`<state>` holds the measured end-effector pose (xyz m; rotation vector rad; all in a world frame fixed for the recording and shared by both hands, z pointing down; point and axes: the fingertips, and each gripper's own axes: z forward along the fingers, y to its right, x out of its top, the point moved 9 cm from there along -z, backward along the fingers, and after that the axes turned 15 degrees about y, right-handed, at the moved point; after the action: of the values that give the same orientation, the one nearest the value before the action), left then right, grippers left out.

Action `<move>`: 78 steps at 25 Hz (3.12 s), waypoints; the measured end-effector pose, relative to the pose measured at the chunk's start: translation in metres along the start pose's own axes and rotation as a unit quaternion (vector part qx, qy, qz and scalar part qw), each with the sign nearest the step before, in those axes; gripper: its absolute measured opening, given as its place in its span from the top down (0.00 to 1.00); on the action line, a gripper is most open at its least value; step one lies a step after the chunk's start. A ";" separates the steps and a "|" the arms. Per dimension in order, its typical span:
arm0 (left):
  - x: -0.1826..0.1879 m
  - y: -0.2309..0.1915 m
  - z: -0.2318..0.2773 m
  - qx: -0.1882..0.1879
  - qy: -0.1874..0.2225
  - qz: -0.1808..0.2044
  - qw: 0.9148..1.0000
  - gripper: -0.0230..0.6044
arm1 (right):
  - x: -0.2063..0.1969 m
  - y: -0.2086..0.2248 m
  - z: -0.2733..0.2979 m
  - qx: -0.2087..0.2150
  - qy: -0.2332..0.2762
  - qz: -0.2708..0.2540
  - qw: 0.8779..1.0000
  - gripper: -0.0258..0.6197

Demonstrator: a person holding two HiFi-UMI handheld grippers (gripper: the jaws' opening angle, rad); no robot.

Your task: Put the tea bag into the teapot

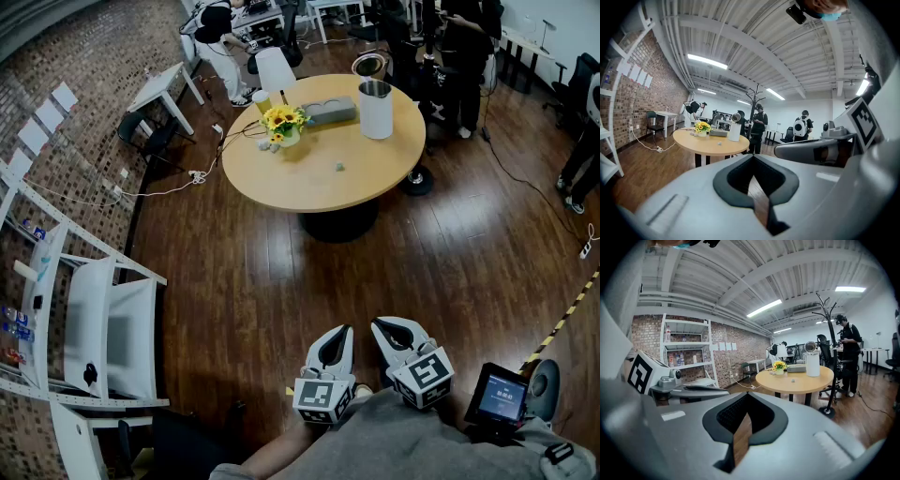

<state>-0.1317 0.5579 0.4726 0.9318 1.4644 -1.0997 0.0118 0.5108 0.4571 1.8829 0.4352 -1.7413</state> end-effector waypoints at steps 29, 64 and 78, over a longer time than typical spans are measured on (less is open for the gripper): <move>-0.004 -0.056 0.284 0.047 -0.026 0.007 0.999 0.96 | 0.027 0.259 0.155 0.030 -0.006 0.042 0.999 0.95; 0.009 -0.277 0.483 -0.034 -0.038 -0.016 0.999 0.96 | 0.034 0.356 0.402 -0.062 -0.021 0.020 0.998 0.95; -0.088 -0.299 0.524 0.002 -0.154 -0.031 0.988 0.96 | -0.054 0.415 0.431 -0.059 -0.114 0.074 0.989 0.95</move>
<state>-0.2561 -0.0284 0.5829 0.6865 1.2429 -1.2319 -0.1089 -0.0676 0.5673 1.5705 0.2955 -1.7647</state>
